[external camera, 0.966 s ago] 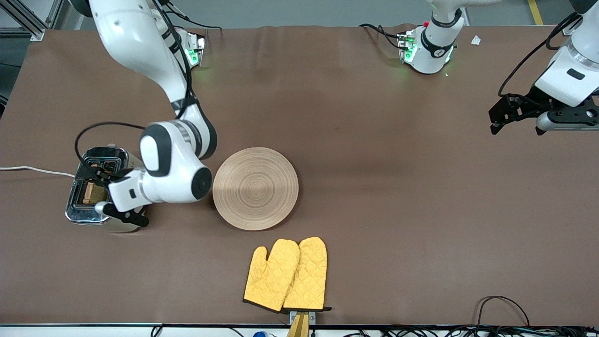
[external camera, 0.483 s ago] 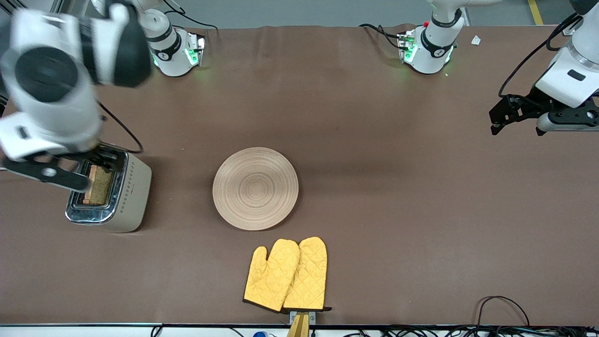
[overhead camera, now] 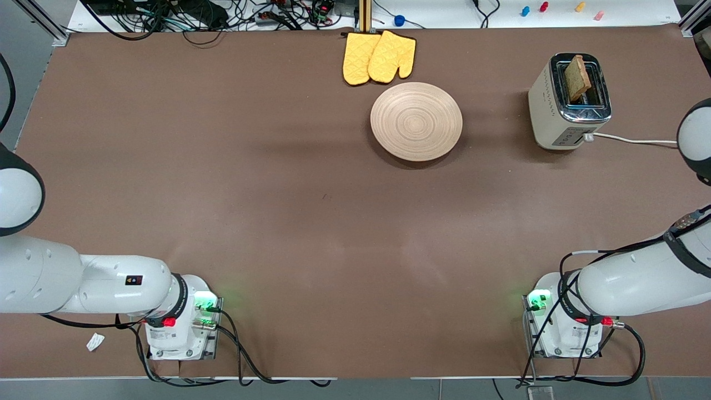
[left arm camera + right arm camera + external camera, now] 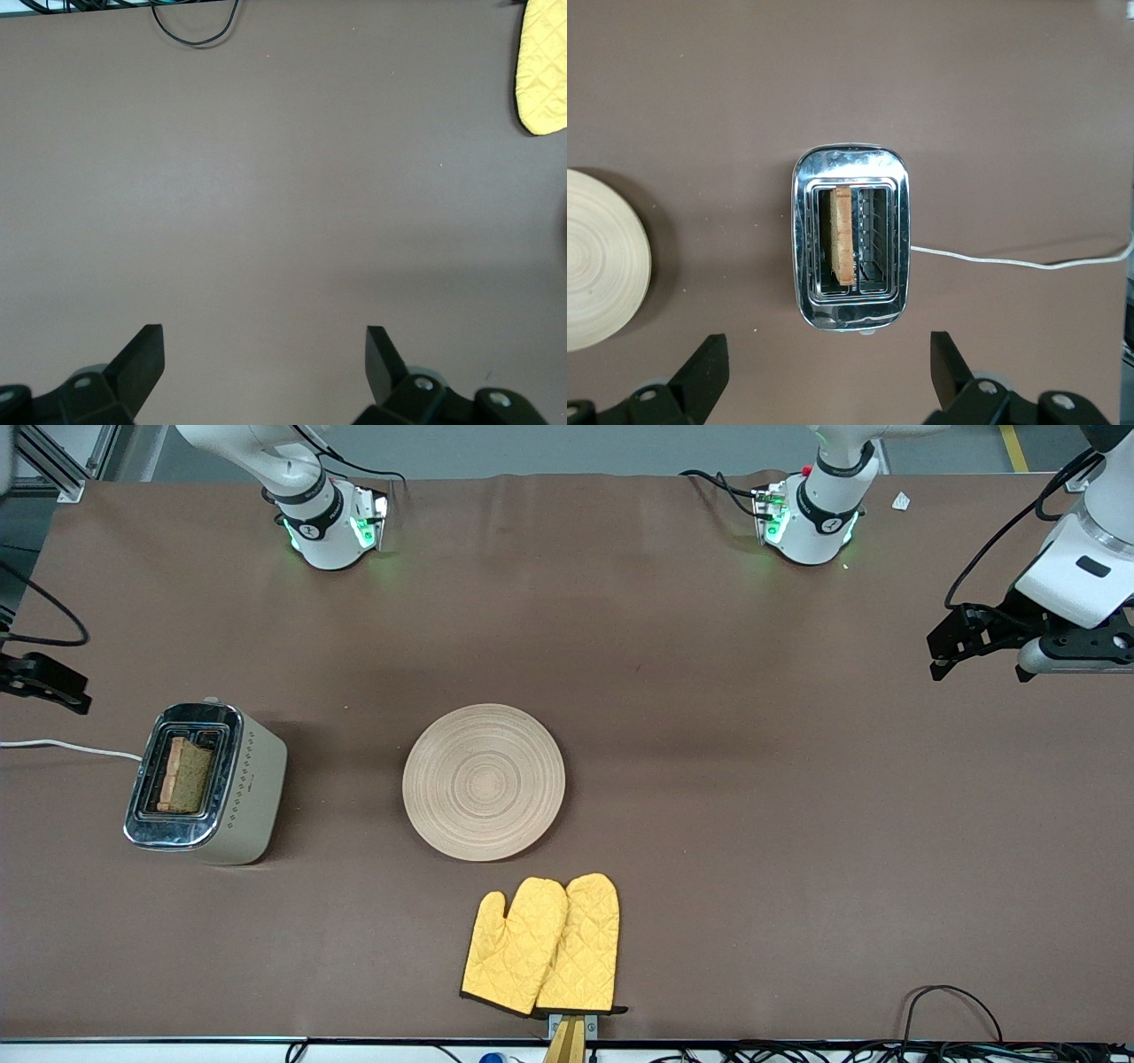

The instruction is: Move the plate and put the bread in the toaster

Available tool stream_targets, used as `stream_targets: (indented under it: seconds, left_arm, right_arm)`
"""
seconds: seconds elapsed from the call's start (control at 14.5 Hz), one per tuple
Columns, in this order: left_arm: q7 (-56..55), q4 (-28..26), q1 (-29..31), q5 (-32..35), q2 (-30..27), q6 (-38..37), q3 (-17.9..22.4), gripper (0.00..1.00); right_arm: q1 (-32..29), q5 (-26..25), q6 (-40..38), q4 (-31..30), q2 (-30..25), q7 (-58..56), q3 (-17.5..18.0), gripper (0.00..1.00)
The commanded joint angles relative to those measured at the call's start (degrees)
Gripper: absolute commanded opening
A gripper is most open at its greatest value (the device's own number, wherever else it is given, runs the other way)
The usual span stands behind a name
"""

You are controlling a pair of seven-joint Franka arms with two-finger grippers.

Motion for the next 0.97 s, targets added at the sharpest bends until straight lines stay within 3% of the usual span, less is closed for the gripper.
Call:
stream_targets:
  seconds: [0.0, 0.21, 0.9]
  left_arm:
    - [-0.1, 1.1, 0.0, -0.6, 0.5, 0.1, 0.2, 1.00]
    - [0.3, 1.7, 0.0, -0.1, 0.5, 0.1, 0.2, 1.00]
    - [-0.6, 3.7, -0.1, -0.3, 1.8, 0.0, 0.2, 1.00]
  right_arm:
    - [-1.4, 2.9, 2.0, -4.1, -1.8, -2.7, 1.0, 1.00]
    - [-3.2, 7.6, 7.2, -10.2, -3.4, -3.2, 1.0, 1.00]
    - [-3.0, 7.6, 7.1, -10.2, -3.5, -3.4, 1.1, 1.00]
